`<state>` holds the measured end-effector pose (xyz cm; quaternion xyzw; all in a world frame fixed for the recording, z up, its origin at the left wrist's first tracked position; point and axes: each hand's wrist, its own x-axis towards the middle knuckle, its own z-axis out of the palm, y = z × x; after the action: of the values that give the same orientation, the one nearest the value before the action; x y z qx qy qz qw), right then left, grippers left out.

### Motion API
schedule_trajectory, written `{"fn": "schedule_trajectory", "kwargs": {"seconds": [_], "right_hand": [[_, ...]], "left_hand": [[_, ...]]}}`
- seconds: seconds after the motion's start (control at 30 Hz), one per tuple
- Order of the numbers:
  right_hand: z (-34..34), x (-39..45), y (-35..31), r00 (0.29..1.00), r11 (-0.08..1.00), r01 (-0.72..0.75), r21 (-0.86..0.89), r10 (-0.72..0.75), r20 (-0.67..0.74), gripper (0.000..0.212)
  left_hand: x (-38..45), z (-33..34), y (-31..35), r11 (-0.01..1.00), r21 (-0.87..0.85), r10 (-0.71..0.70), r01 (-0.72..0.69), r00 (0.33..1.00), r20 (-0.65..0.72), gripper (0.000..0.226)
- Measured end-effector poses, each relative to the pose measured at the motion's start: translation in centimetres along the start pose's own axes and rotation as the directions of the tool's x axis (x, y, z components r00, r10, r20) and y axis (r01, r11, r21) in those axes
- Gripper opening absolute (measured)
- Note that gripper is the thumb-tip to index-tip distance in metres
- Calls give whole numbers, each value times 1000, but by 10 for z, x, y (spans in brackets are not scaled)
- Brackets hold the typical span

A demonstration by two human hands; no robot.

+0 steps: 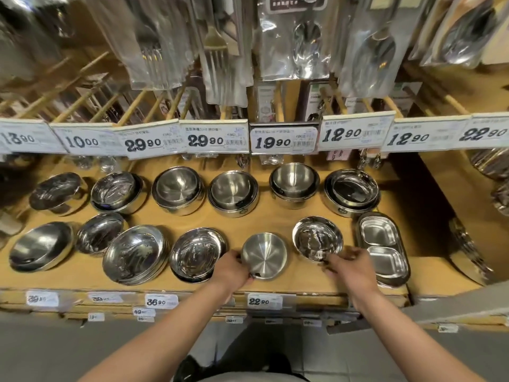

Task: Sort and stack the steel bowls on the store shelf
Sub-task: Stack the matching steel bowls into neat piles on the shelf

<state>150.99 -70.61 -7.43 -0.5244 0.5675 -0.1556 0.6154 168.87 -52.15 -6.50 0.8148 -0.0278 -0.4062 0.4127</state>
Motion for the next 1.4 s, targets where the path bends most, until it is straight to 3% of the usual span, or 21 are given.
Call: {"fn": "schedule_trajectory", "kwargs": {"seconds": [0.07,0.13,0.23,0.33,0.43,0.57,0.63,0.7,0.8,0.97,1.1,1.23,1.4], "right_hand": [[1,4,2,998,988,-46,149,40,40,60],[2,6,2,995,976,-92,197,80,66,50],[1,5,6,989,969,-143,200,131,70,22],[0,1,9,983,963,-178,201,166,76,23],[-4,-2,7,979,978,-192,86,185,82,27],[-12,-1,-20,997,924,39,-381,-63,-51,21],[-9,1,-41,984,891,139,-433,-175,-44,19],[1,6,-61,968,854,212,-476,-250,-16,32],[23,18,-92,935,782,303,-544,-355,10,41],[61,47,-118,943,788,304,-536,-330,50,52],[78,71,-127,952,761,253,-597,-305,14,38],[86,84,-125,895,653,319,-687,-445,-8,42],[91,91,-126,911,659,338,-672,-409,57,55]], "left_hand": [[0,0,-1,1000,10,2,-2,1000,-10,20],[-1,0,-2,1000,4,4,-3,1000,-17,22],[-1,0,-3,1000,-15,-4,4,999,-40,24],[-3,0,-2,1000,-1,-2,2,998,-70,21],[-9,-1,4,995,103,20,-9,995,-99,19],[-10,-13,18,921,382,154,-76,972,-177,14],[-9,-25,29,900,422,220,-111,950,-221,23],[-6,-41,43,898,418,270,-136,922,-278,31],[6,-68,59,929,335,264,-157,916,-304,35],[40,-97,73,958,204,256,-200,918,-303,18],[74,-99,84,967,160,234,-198,939,-251,12],[103,-87,92,902,388,301,-188,919,-255,15],[114,-72,99,805,566,400,-178,868,-296,25]]}}
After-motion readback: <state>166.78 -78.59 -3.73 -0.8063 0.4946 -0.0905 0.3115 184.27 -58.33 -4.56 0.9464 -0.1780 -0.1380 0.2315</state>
